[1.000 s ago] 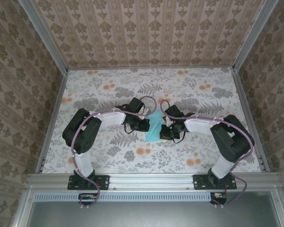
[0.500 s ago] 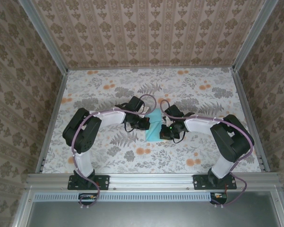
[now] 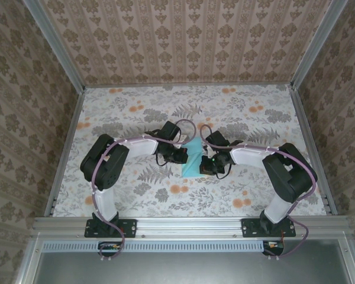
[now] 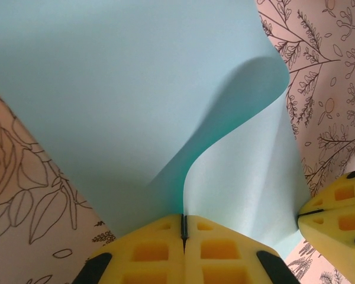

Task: Fold a paper plane with a square sheet of paper (fold left side to right side)
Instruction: Fold the triangle a second time at the center of the table.

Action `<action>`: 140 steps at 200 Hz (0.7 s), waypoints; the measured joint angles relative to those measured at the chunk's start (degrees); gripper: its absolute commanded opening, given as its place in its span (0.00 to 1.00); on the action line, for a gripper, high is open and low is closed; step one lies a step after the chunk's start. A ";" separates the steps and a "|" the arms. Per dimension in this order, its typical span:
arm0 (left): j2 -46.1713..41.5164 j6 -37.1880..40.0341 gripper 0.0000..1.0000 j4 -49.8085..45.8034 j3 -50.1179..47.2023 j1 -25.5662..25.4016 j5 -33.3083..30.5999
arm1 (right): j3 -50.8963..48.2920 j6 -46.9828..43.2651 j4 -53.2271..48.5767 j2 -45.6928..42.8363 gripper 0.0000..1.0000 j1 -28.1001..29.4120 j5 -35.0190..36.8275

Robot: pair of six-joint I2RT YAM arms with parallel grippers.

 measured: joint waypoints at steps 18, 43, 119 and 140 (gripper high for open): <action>0.20 0.13 0.05 0.02 0.15 0.00 0.04 | 0.04 -0.02 -0.04 0.04 0.00 0.00 0.00; 0.59 0.17 0.05 0.02 0.52 0.00 0.28 | 0.02 0.02 0.09 0.00 0.00 -0.09 -0.20; 0.61 0.96 0.05 0.00 0.57 0.04 0.42 | -4.33 4.37 11.89 -3.28 0.00 -3.61 -5.35; 0.63 0.98 0.05 0.00 0.57 0.04 0.42 | -4.31 6.08 15.56 -3.08 0.00 -3.63 -6.21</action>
